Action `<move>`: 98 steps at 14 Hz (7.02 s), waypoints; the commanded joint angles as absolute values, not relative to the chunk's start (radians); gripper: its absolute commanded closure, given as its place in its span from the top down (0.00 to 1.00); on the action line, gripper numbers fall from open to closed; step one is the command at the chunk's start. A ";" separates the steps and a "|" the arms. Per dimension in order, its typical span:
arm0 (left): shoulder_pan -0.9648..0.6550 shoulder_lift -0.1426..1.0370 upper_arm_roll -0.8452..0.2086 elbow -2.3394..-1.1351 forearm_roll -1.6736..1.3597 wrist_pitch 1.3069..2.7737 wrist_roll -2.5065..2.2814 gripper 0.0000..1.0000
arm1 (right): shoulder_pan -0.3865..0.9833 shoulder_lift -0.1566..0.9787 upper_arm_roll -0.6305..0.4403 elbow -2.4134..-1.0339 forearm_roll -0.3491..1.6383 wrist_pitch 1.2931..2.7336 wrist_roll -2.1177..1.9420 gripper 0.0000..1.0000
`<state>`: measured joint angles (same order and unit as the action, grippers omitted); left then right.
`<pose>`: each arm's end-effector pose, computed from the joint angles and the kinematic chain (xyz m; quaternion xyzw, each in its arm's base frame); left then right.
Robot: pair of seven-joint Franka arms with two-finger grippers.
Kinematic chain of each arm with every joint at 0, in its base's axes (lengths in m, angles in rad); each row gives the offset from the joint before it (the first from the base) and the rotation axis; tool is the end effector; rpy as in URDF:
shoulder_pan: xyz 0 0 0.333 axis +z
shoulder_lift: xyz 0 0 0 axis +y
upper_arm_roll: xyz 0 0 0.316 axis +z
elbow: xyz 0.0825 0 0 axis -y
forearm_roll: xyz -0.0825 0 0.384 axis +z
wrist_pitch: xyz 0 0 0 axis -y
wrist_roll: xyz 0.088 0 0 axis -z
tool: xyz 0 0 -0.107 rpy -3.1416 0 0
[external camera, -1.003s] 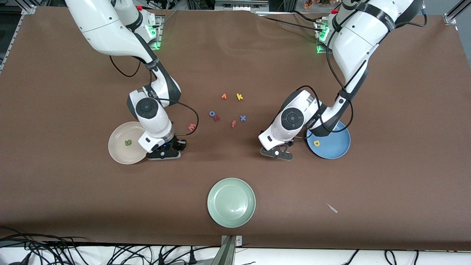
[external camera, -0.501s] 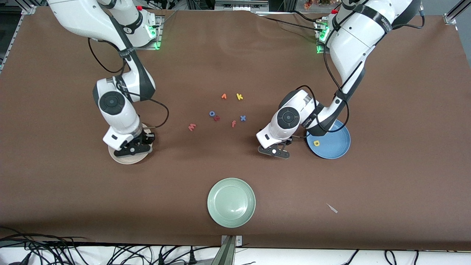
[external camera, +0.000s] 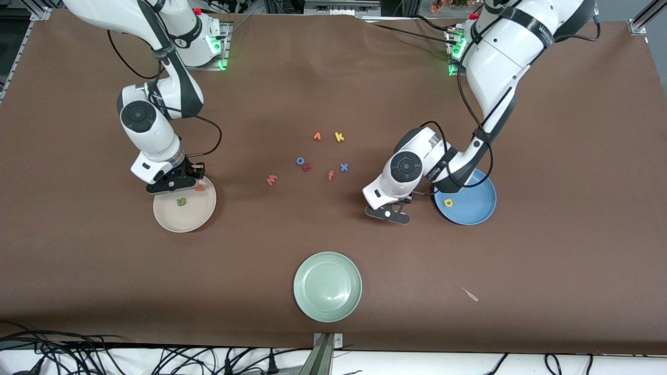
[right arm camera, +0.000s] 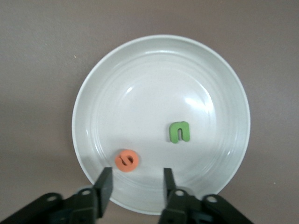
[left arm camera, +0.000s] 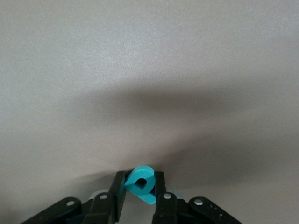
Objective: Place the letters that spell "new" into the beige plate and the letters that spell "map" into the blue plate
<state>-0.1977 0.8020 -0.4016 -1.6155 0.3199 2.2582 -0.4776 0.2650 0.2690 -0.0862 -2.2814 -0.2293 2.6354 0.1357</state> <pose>0.5831 -0.3498 0.1739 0.9917 -0.1189 -0.0486 0.0018 0.5327 0.1017 0.2438 0.9892 0.1209 0.0523 0.0636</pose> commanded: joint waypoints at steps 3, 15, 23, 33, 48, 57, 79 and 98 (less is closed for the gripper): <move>-0.151 0.720 -0.403 -1.595 0.380 2.126 -0.396 0.07 | 0.268 0.236 0.035 -2.296 -0.215 2.645 0.354 0.73; 0.175 0.630 -0.416 -1.739 0.376 2.011 0.043 0.14 | 0.362 0.391 0.195 -2.232 -0.224 2.781 0.825 0.74; 0.175 0.520 -0.431 -1.733 0.361 1.985 0.041 1.00 | 0.391 0.463 0.166 -2.226 -0.239 2.885 0.847 0.73; 0.175 0.342 -0.473 -1.461 0.196 1.626 0.008 1.00 | 0.403 0.512 0.141 -2.195 -0.265 2.905 0.847 0.45; -0.062 -0.004 -0.006 -1.663 -0.062 1.644 0.021 1.00 | 0.391 0.292 -0.024 -2.157 -0.282 2.544 0.437 0.09; 0.006 -0.023 -0.063 -1.687 -0.025 1.634 0.058 1.00 | 0.390 0.207 -0.224 -2.393 -0.244 2.739 0.117 0.11; -0.002 -0.012 -0.066 -1.667 -0.021 1.591 0.064 1.00 | 0.394 0.115 -0.155 -1.794 -0.042 1.806 0.045 0.70; -0.009 -0.009 -0.071 -1.664 -0.021 1.591 0.061 1.00 | 0.101 0.075 -0.001 -1.537 0.028 1.559 -0.123 1.00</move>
